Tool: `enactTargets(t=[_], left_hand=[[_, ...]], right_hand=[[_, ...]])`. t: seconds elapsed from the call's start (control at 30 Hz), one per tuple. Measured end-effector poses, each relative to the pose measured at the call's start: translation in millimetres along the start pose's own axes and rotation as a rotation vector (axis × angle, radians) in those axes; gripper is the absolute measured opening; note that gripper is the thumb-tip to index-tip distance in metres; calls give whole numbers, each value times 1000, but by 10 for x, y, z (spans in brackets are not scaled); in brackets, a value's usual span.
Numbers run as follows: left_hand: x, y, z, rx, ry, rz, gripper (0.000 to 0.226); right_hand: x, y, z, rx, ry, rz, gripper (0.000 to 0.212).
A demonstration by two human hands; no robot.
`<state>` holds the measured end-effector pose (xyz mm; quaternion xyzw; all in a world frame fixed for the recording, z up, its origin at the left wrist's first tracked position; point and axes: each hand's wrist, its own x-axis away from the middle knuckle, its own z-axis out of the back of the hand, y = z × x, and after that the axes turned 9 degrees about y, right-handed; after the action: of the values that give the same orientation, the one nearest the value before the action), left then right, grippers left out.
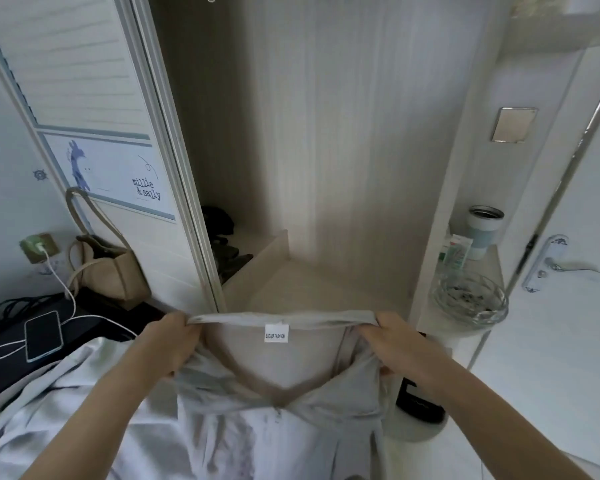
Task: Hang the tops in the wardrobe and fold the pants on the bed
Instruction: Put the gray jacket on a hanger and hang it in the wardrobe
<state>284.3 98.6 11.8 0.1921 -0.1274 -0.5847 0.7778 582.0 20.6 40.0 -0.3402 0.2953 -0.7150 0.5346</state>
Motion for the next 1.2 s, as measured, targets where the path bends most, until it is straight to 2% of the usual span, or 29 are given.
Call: enactTargets(t=[0.07, 0.13, 0.2, 0.27, 0.3, 0.43, 0.47, 0.53, 0.63, 0.73, 0.77, 0.8, 0.87, 0.93, 1.0, 1.07, 1.2], left_hand=[[-227, -21, -50, 102, -88, 68, 28], [-419, 3, -40, 349, -207, 141, 28], [-653, 25, 40, 598, -345, 186, 24], [-899, 49, 193, 797, -481, 162, 18], [-998, 56, 278, 887, -557, 142, 22], [-1642, 117, 576, 1068, -852, -50, 77], [-1776, 163, 654, 1073, -884, -85, 85], [-2001, 346, 858, 1022, -924, -169, 87], [-2197, 727, 1126, 980, -942, -306, 87], [-2287, 1089, 1324, 921, -973, -436, 77], [-2310, 1202, 1378, 857, -934, -481, 69], [-2362, 1306, 1413, 772, -844, -531, 58], [-2563, 1481, 1450, 533, -530, -666, 33], [-2813, 1663, 1525, 244, -246, -795, 18], [-3015, 1847, 1612, 161, -83, -777, 12], [-3137, 2000, 1728, 330, -112, -646, 16], [-3143, 2228, 2011, 851, -483, -376, 12]], right_hand=[[-146, -170, -121, -266, -20, -75, 28], [-286, -320, -187, -424, -19, -73, 22], [-460, -492, -221, -452, -19, -10, 17], [-635, -683, -217, -459, 15, 45, 21], [-714, -763, -200, -460, 51, 59, 22], [-1117, -1192, 12, -541, 324, 51, 16], [-1204, -1282, 84, -565, 403, 48, 13], [-1364, -1490, 206, -553, 545, 65, 9], [-1501, -1817, 354, -505, 695, 116, 9], [-1569, -2156, 532, -558, 783, 145, 13], [-1562, -2258, 608, -582, 798, 150, 12], [-1554, -2347, 693, -603, 815, 156, 10], [-1531, -2507, 857, -615, 848, 184, 7], [-1524, -2663, 995, -569, 875, 221, 9], [-1562, -2788, 1093, -518, 909, 257, 11], [-1612, -2904, 1180, -506, 940, 281, 17], [-1733, -2971, 1330, -439, 970, 305, 17]])
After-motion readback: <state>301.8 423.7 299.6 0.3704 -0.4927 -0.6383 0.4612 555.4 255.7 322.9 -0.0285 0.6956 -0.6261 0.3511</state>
